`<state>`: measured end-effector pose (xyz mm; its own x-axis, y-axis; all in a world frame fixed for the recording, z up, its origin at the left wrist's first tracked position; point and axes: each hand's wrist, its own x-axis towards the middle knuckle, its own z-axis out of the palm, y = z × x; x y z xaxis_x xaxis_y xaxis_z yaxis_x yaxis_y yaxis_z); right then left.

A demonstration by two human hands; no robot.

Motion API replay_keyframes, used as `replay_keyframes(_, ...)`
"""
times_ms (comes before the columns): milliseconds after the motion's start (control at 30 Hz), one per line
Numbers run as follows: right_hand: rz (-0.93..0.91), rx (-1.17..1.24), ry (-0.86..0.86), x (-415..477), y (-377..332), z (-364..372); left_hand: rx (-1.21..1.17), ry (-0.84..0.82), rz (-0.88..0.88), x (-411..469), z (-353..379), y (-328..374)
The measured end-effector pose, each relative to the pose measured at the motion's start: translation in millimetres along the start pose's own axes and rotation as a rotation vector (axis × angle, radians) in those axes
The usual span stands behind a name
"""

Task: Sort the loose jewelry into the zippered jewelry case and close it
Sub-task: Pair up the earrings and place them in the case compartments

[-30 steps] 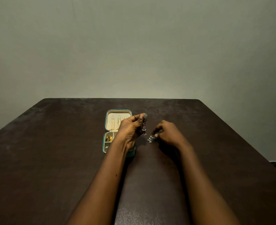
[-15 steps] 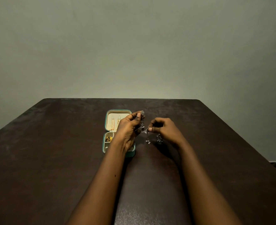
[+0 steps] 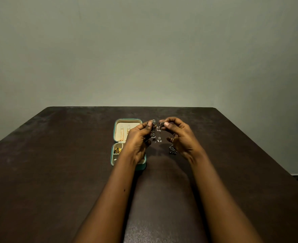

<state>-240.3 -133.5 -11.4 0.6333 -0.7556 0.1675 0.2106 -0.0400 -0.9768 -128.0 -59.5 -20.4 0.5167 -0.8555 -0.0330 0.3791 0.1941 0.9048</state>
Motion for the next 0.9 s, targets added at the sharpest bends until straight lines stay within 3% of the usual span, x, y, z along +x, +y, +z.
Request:
replay_keyframes(300, -0.124, 0.063, 0.023, 2.9, 4.0, -2.8, 0.187, -0.068, 0.021, -4.1, 2.1, -1.5)
replay_keyframes(733, -0.088, 0.121, 0.049, 5.9, 6.7, -6.1, 0.265, -0.162, -0.015, -7.3, 1.9, -2.2)
replay_keyframes(900, -0.043, 0.146, 0.049, 6.5, 7.0, -8.4, 0.267, -0.114, 0.010, -6.2, 0.8, 0.1)
